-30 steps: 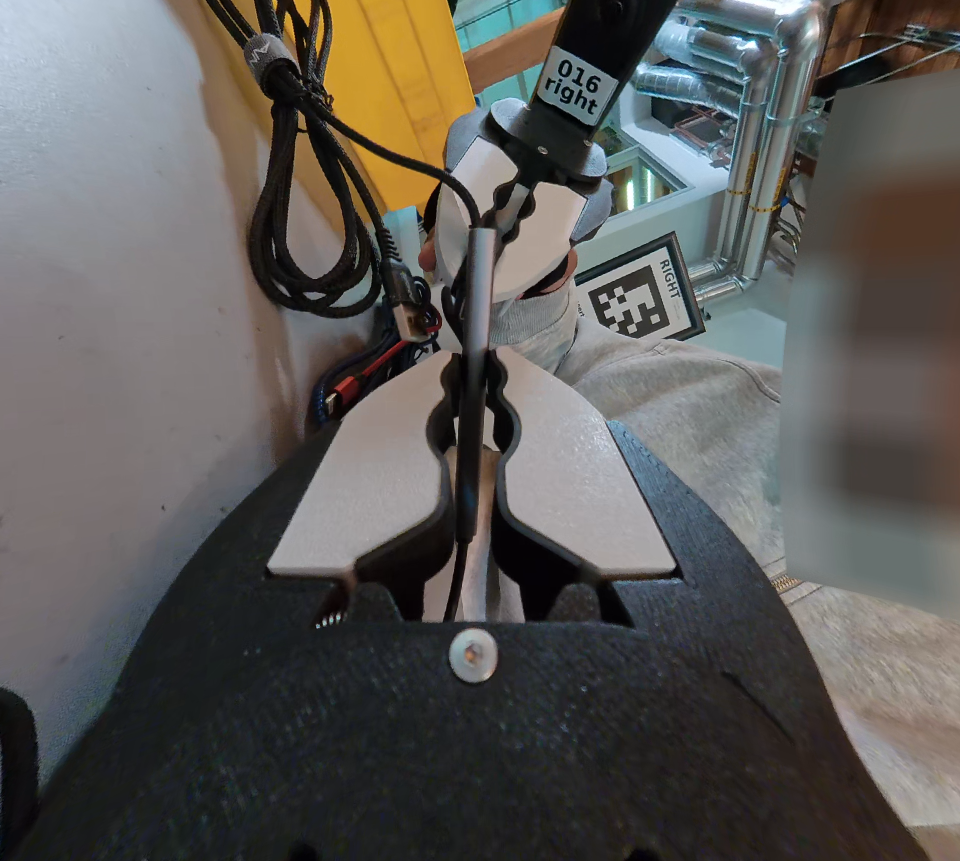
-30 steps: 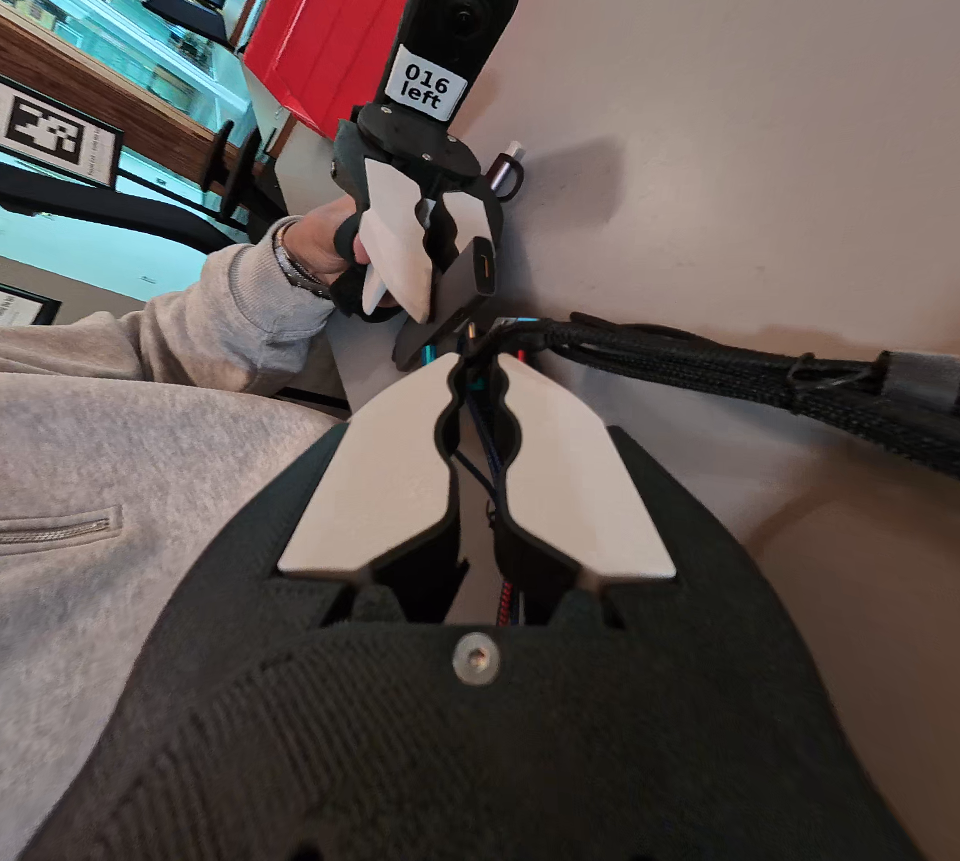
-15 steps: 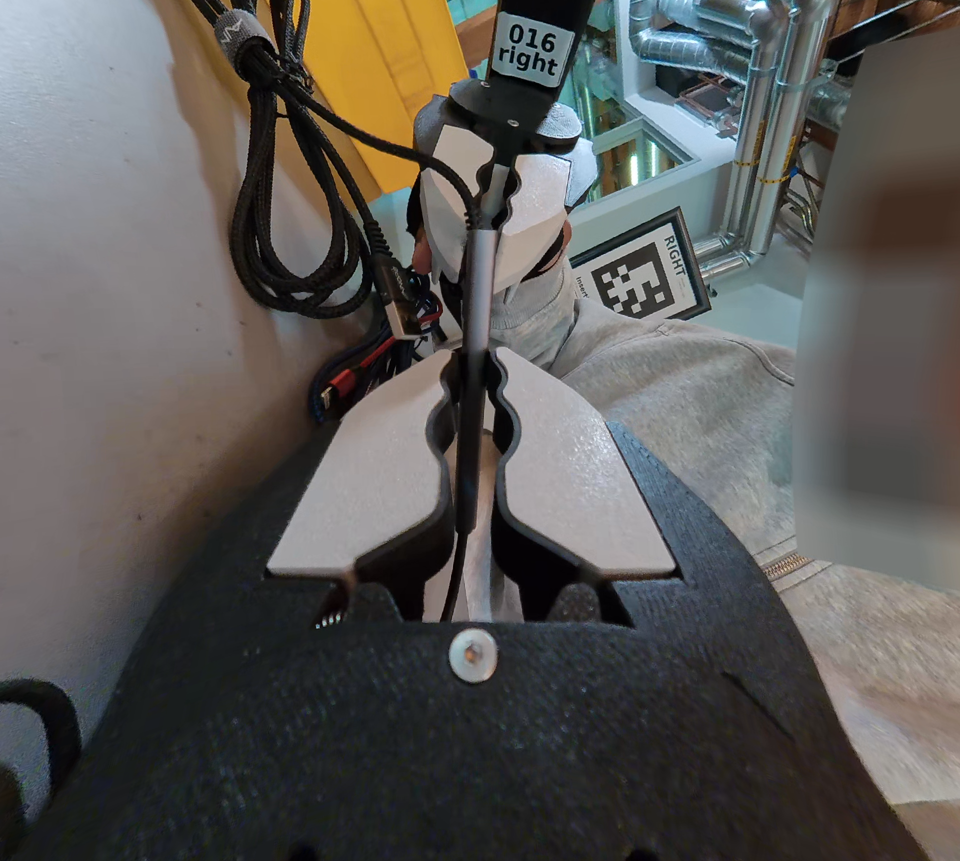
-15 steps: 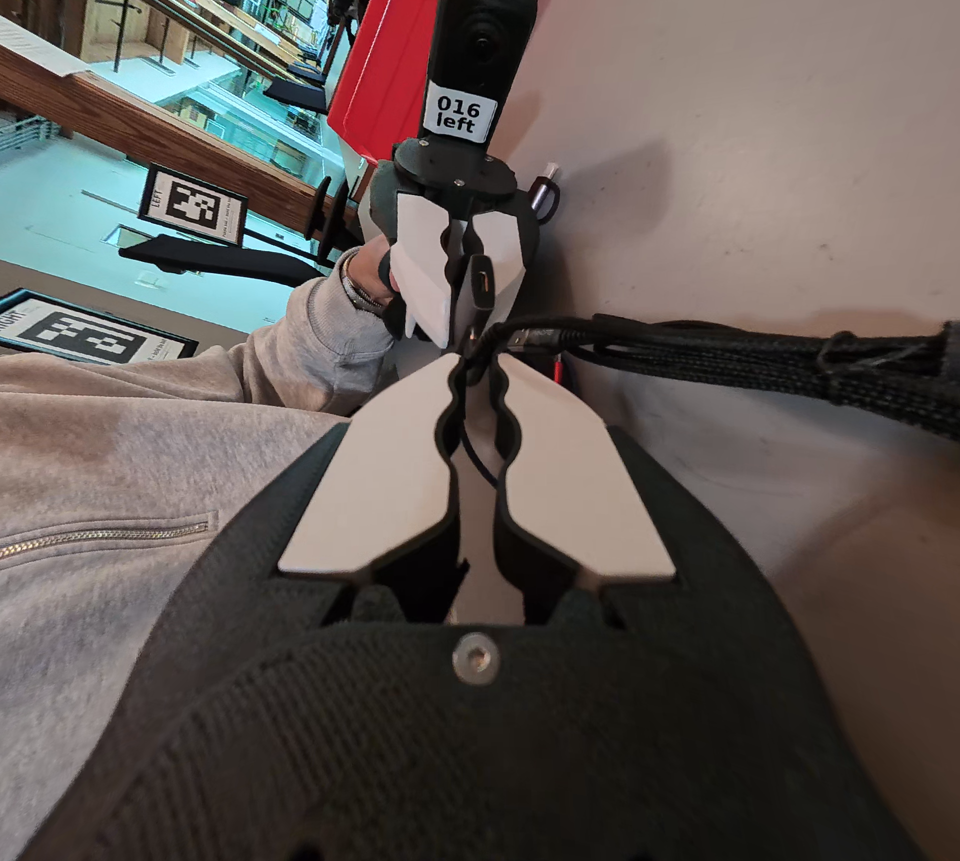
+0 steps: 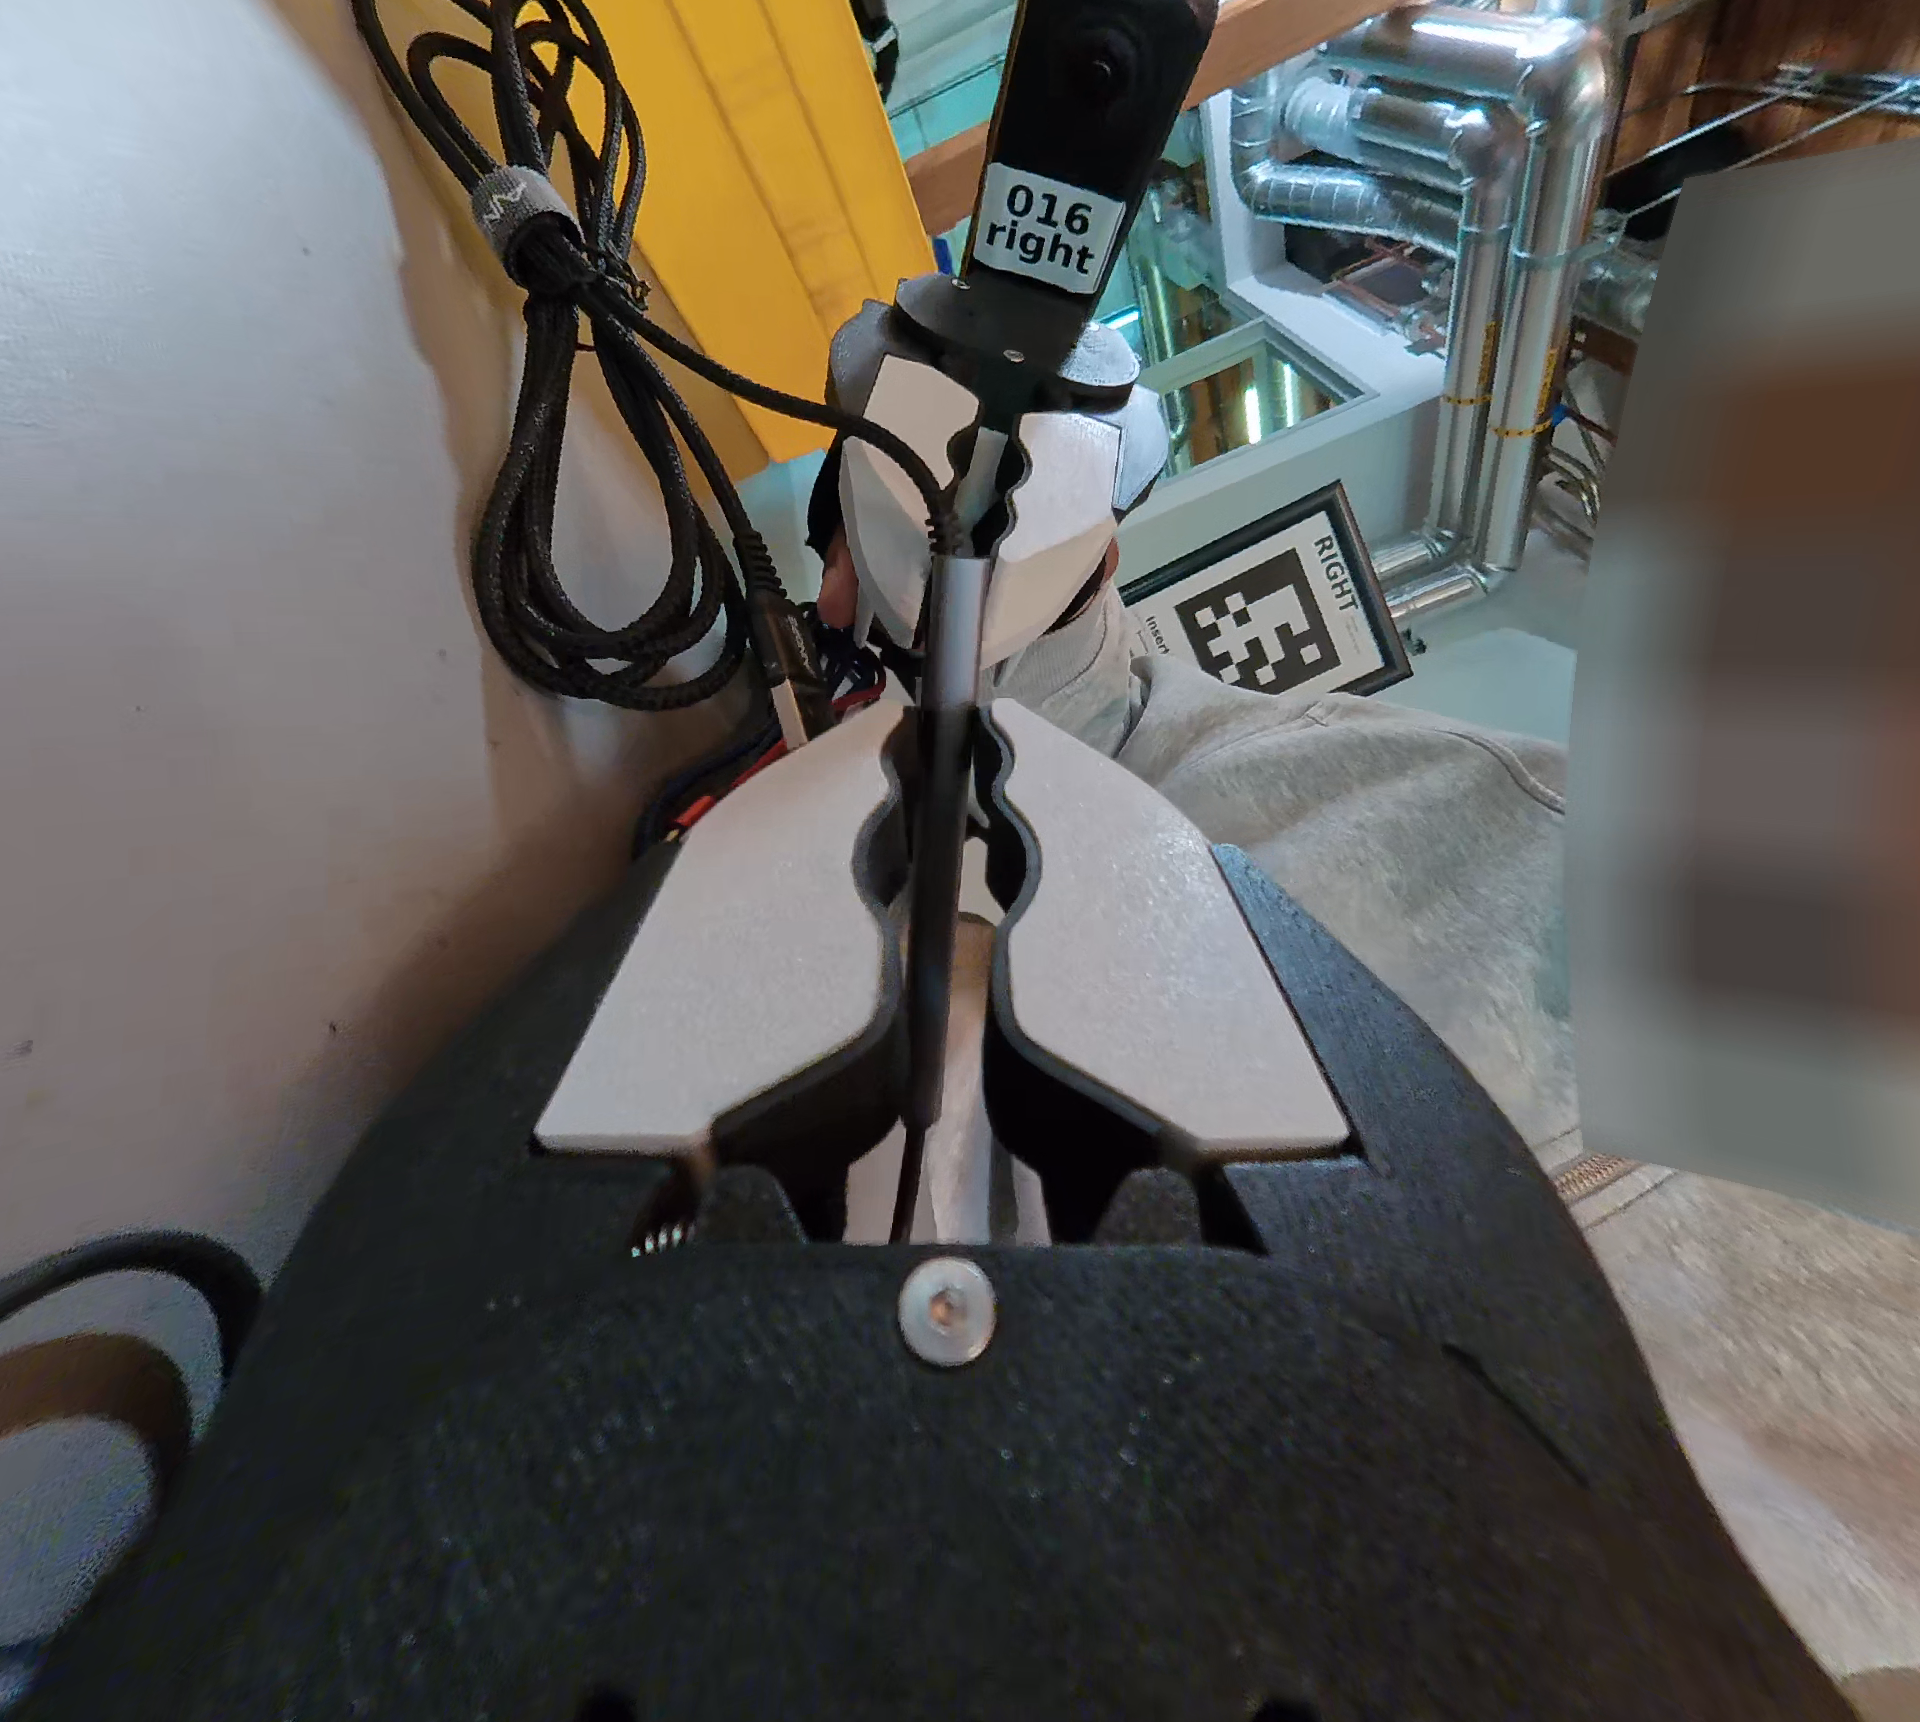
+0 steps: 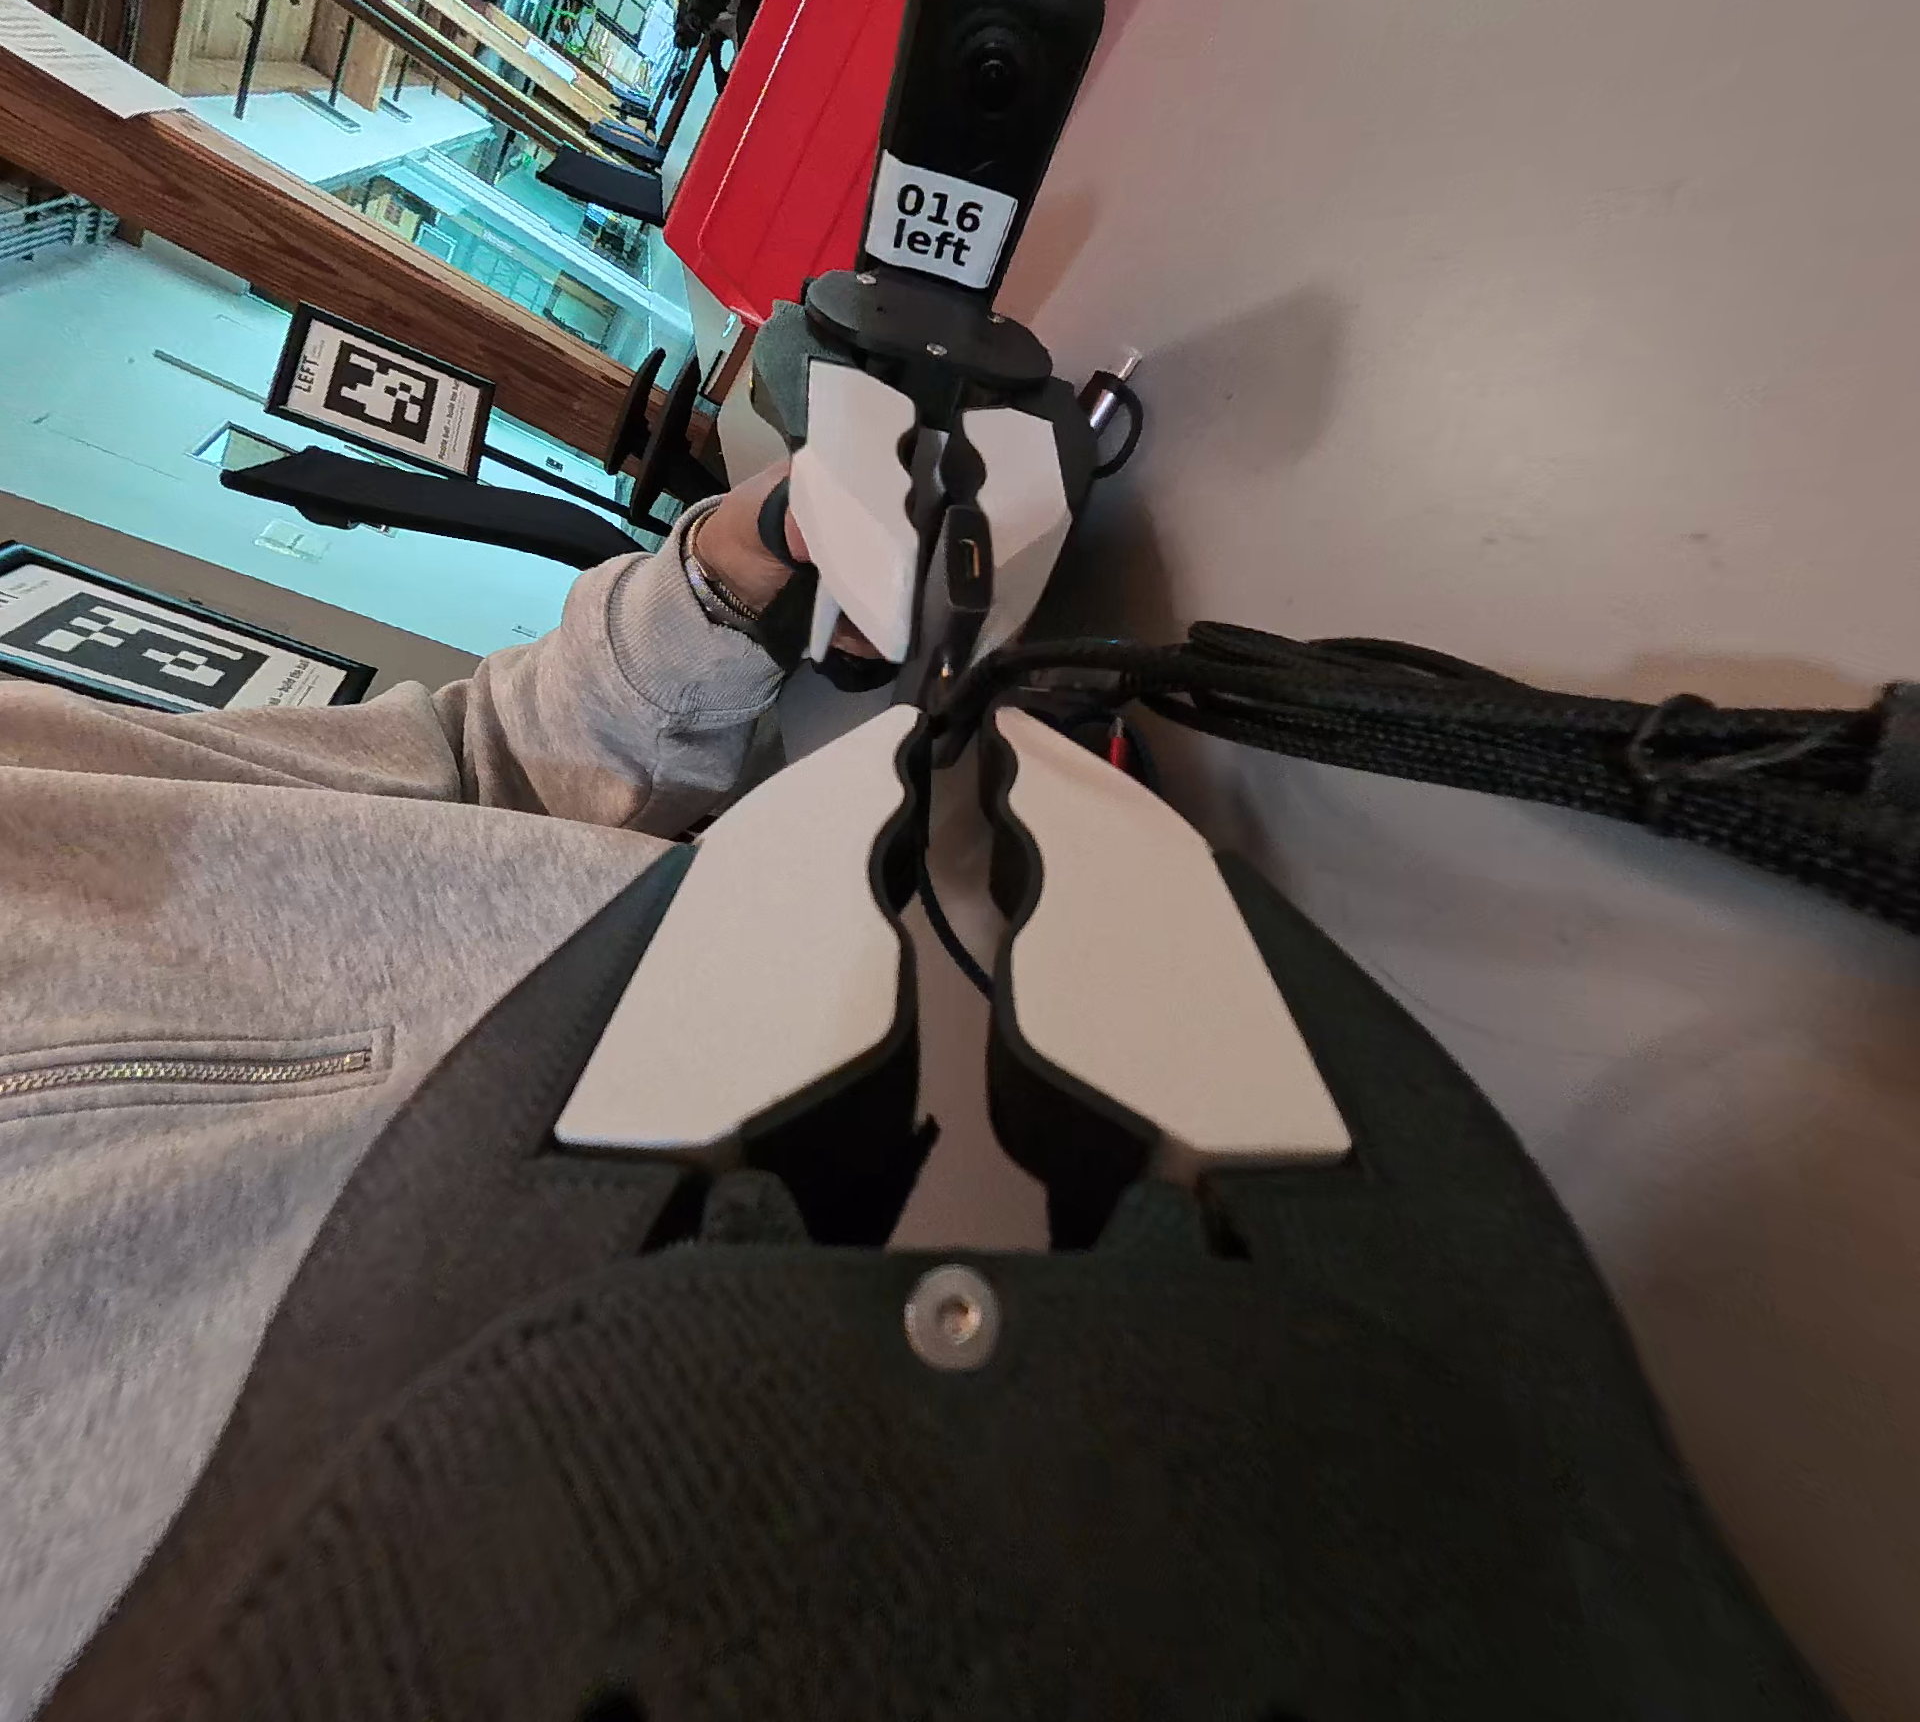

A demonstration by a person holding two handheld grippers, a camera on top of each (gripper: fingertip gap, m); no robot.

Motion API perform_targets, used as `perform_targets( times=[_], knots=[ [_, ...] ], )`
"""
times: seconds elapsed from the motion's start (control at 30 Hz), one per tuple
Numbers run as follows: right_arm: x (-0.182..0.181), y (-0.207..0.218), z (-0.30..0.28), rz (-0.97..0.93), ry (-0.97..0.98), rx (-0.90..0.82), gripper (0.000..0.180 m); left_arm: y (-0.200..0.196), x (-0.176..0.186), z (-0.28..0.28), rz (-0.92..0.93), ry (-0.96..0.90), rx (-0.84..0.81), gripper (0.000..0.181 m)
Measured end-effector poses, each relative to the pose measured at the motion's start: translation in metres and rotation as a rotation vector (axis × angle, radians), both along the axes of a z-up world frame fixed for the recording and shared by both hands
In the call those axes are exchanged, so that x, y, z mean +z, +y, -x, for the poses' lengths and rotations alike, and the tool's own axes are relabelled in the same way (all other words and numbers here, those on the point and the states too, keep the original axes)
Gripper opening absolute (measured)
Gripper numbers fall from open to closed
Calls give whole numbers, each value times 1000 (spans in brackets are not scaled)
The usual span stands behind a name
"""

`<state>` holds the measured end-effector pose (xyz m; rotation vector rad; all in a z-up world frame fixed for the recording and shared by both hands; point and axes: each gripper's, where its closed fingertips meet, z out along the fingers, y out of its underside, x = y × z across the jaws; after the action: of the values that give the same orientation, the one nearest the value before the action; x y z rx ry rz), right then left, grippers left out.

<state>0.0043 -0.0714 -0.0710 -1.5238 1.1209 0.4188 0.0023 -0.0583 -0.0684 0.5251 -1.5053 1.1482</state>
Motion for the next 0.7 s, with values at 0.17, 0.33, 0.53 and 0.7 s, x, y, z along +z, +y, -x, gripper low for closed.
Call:
perform_targets(
  times=[0.17,0.33,0.53,0.7],
  knots=[
    [0,-2,-5,1,-10,-31,11,0,-1,-4,-12,13,26,10],
    [9,-18,-16,-74,-11,-122,32,-1,-4,-11,-38,45,64,10],
    [-10,-15,-7,116,-33,-60,24,0,-4,-13,-35,73,71,9],
    [-12,-2,-5,152,-83,-49,12,0,-5,-11,-42,56,60,9]
  ],
)
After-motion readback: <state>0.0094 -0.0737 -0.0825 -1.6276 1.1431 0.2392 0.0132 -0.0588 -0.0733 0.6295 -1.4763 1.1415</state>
